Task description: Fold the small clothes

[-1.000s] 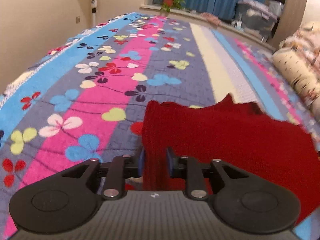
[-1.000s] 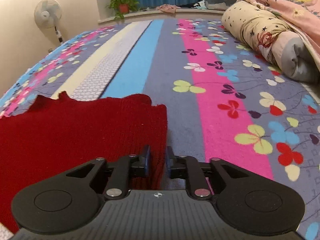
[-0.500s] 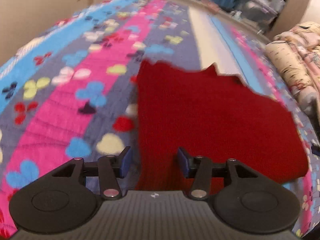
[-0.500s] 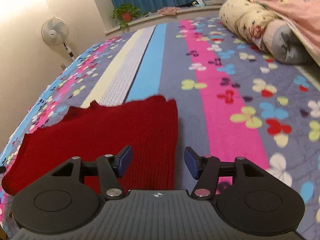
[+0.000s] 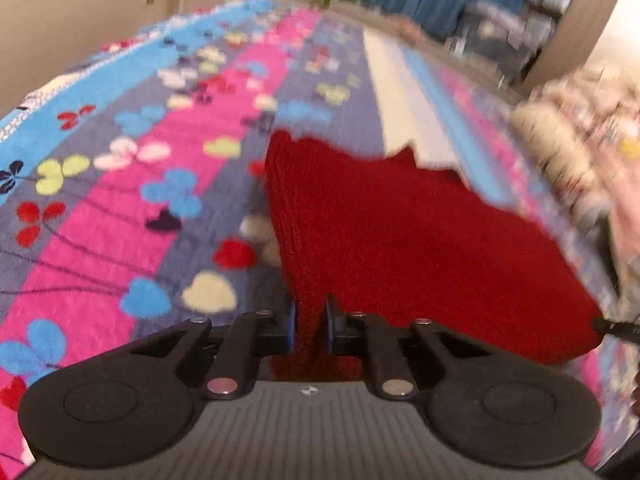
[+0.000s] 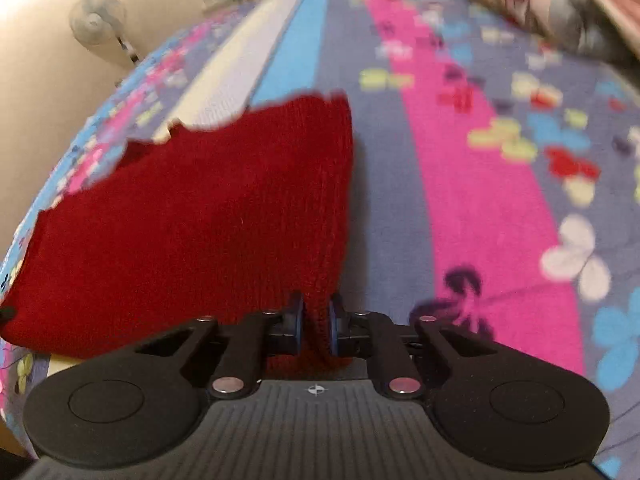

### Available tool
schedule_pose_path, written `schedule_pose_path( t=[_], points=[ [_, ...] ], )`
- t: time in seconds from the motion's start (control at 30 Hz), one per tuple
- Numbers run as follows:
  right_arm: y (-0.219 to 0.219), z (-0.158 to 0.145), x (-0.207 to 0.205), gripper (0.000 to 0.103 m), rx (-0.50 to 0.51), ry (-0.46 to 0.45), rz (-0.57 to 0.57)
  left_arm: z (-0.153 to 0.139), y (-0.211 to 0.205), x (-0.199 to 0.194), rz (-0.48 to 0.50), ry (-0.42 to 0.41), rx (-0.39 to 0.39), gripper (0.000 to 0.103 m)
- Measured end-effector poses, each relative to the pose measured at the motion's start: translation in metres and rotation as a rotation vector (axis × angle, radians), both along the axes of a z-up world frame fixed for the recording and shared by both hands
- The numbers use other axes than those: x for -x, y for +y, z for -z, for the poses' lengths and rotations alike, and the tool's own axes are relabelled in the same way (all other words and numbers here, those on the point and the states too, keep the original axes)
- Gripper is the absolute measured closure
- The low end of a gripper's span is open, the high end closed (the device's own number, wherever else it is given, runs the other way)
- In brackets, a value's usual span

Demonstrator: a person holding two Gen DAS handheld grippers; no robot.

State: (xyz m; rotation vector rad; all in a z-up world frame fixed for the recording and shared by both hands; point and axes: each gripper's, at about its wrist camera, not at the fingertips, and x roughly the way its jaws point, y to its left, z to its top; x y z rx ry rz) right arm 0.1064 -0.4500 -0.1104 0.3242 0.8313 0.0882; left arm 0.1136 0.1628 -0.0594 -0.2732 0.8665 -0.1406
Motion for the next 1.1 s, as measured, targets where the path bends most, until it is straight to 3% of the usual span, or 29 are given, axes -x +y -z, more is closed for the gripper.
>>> schedule_pose_path(
  t=[0.07,0.13,0.17,0.23,0.3,0.4,0.5,0.57,0.63,0.7,0.8,0.9,0.93,1.03,1.1],
  points=[
    [-0.008,-0.010,0.006,0.091,-0.040,-0.053,0.017,0.010,-0.001,-0.005,-0.008,0.062,-0.043,0.088],
    [-0.010,0.000,0.003,0.091,-0.016,0.011,0.013,0.030,-0.007,-0.012,0.018,0.171,-0.087,0.087],
    [-0.008,0.010,-0.001,0.091,0.000,0.069,-0.003,0.032,-0.010,-0.013,0.029,0.177,-0.110,0.084],
    [-0.003,0.023,-0.005,0.090,0.043,0.135,-0.032,0.023,-0.012,-0.012,0.012,0.140,-0.129,0.077],
    [-0.001,0.016,-0.002,0.088,0.062,0.107,-0.023,0.008,-0.015,-0.005,0.000,0.057,-0.180,0.066],
    [-0.003,-0.009,0.009,0.085,0.090,-0.026,0.023,-0.008,-0.031,0.005,0.054,-0.078,-0.281,0.066],
    [0.000,-0.023,0.019,0.075,0.123,-0.164,-0.008,-0.007,-0.041,0.006,0.125,-0.103,-0.256,0.066],
    [0.002,-0.015,0.015,0.074,0.090,-0.132,-0.054,0.006,-0.046,-0.001,0.148,-0.041,-0.292,0.066],
    [0.011,0.002,0.007,0.074,0.132,-0.037,-0.097,0.028,-0.047,-0.010,0.140,0.089,-0.358,0.066],
    [0.020,0.020,0.001,0.074,0.233,0.057,-0.126,0.027,-0.046,-0.012,0.128,0.091,-0.344,0.065],
    [0.019,0.014,0.001,0.074,0.212,0.022,-0.109,0.016,-0.042,-0.008,0.115,0.030,-0.288,0.065],
    [0.017,0.026,-0.001,0.073,0.248,0.081,-0.107,0.034,-0.038,-0.014,0.108,0.123,-0.302,0.063],
    [0.019,0.028,-0.001,0.071,0.266,0.086,-0.117,0.033,-0.038,-0.015,0.112,0.117,-0.302,0.063],
    [0.021,0.018,0.000,0.069,0.250,0.047,-0.095,0.020,-0.036,-0.010,0.102,0.054,-0.292,0.060],
    [0.019,0.006,0.008,0.068,0.222,-0.005,-0.070,0.010,-0.033,-0.007,0.085,0.008,-0.274,0.050]
  ],
)
